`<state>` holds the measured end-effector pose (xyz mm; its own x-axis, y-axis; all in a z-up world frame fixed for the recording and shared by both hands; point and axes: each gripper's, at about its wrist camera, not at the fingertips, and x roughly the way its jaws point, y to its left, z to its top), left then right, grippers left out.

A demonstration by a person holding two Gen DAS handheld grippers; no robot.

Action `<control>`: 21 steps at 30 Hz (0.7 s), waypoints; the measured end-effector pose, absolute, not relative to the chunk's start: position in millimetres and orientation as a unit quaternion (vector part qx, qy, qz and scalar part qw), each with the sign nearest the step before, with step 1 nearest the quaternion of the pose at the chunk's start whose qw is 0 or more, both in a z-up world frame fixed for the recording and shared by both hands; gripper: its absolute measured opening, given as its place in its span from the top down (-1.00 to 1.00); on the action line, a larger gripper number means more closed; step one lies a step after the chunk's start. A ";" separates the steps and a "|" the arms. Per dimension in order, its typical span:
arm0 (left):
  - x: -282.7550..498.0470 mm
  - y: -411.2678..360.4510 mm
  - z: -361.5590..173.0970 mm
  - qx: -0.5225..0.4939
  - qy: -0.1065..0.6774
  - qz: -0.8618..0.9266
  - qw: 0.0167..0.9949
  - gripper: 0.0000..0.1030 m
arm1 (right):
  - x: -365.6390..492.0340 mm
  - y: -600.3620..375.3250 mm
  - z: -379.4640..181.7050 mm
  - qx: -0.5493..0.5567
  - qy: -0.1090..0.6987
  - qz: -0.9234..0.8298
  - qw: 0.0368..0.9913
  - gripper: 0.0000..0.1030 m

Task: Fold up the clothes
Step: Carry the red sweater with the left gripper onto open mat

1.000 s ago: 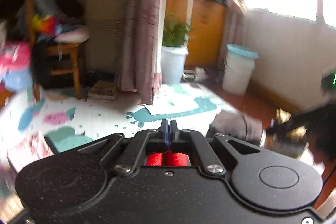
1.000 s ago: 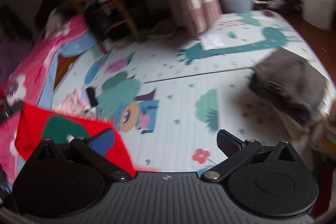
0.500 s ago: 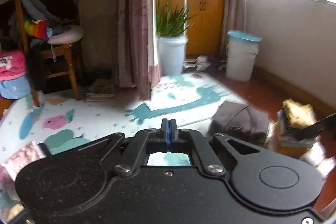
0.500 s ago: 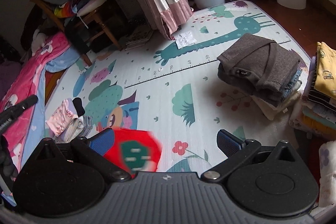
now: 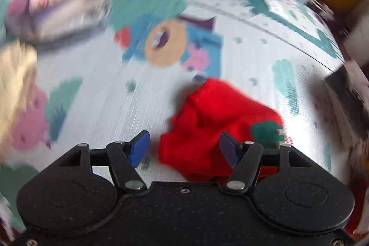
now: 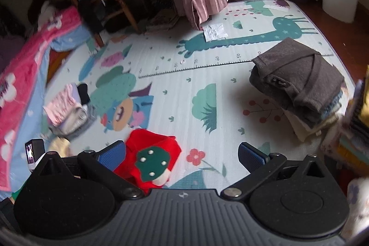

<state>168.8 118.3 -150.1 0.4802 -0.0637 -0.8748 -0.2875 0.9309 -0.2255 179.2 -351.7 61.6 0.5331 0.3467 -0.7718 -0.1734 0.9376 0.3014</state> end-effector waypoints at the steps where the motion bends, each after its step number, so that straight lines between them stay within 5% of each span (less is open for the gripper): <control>1: 167.3 124.0 -162.5 -0.184 0.511 0.069 0.837 -0.29 | 185.8 -347.6 58.4 0.087 0.464 0.149 0.869 -1.00; 12: 173.9 138.3 -230.3 -0.329 0.533 0.048 0.778 -0.28 | 219.9 -325.3 23.8 0.067 0.503 0.142 0.850 -1.00; 14: 175.3 130.9 -230.2 -0.318 0.533 0.035 0.783 0.25 | 219.4 -323.9 17.8 0.055 0.509 0.139 0.847 -1.00; 15: 177.8 122.9 -226.2 -0.291 0.535 0.022 0.793 0.84 | 219.1 -323.3 14.9 0.049 0.512 0.138 0.846 -1.00; 21: 190.1 67.2 -144.4 -0.192 0.473 -0.083 0.856 0.92 | 215.9 -333.5 12.9 0.019 0.508 0.117 0.853 -1.00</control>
